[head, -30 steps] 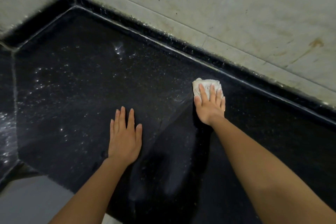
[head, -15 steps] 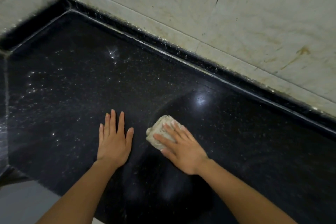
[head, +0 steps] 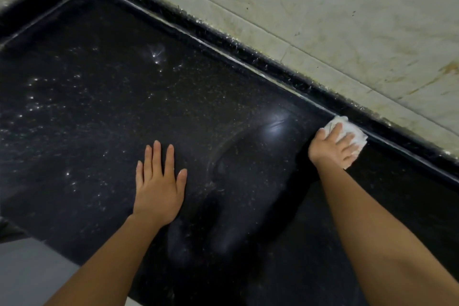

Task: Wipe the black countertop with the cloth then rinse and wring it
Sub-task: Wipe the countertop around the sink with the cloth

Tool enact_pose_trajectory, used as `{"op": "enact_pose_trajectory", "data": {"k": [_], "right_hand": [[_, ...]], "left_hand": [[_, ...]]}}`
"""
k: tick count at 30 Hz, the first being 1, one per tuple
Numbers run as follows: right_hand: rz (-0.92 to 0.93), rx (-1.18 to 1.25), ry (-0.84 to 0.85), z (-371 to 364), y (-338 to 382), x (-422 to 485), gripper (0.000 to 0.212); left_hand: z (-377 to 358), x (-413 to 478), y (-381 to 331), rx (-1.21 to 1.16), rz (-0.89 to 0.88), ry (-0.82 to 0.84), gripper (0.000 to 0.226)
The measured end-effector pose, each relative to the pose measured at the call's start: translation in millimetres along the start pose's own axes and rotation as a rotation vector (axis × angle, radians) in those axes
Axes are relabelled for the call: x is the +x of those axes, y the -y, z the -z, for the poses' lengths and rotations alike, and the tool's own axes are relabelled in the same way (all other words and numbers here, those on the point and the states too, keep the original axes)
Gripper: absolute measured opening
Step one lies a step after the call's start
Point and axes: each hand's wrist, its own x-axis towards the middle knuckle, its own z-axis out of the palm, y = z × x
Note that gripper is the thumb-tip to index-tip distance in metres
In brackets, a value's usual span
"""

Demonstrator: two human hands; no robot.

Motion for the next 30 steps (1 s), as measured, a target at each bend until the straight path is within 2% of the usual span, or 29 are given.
{"op": "enact_pose_trajectory", "data": {"k": [4, 8, 11, 14, 16, 20, 24, 26, 30], "right_hand": [[0.171, -0.076, 0.069, -21.3, 54.4, -21.7, 0.059], [0.599, -0.193, 0.215, -40.6, 94.6, -56.0, 0.062], [0.887, -0.241, 0.297, -39.3, 92.5, -66.8, 0.058], [1.046, -0.304, 0.26, -32.4, 63.0, -59.7, 0.053], [0.976, -0.329, 0.2, -26.6, 39.1, -47.3, 0.053], [0.552, -0.259, 0.009, -12.5, -3.7, -20.7, 0.055], [0.279, -0.135, -0.011, -16.1, 8.6, -14.9, 0.057], [0.235, -0.123, 0.018, -24.3, 36.1, -19.7, 0.058], [0.425, -0.159, 0.078, -44.6, 99.9, -36.3, 0.06]], "left_hand": [[-0.3, 0.0, -0.4, 0.006, 0.007, -0.013, 0.07], [1.2, 0.4, -0.8, 0.008, 0.006, 0.011, 0.072], [4.9, 0.9, -1.5, -0.007, 0.006, 0.033, 0.07], [9.8, 1.5, -2.9, -0.034, 0.018, 0.072, 0.064], [11.3, 1.0, -3.0, -0.038, 0.017, 0.076, 0.064], [8.9, 0.6, -1.5, -0.053, 0.006, 0.072, 0.07], [8.7, 1.8, -1.4, -0.052, 0.018, 0.088, 0.065], [10.3, 1.4, -3.0, -0.066, 0.026, 0.093, 0.062], [8.7, 1.8, -2.6, -0.057, 0.021, 0.074, 0.063]]}}
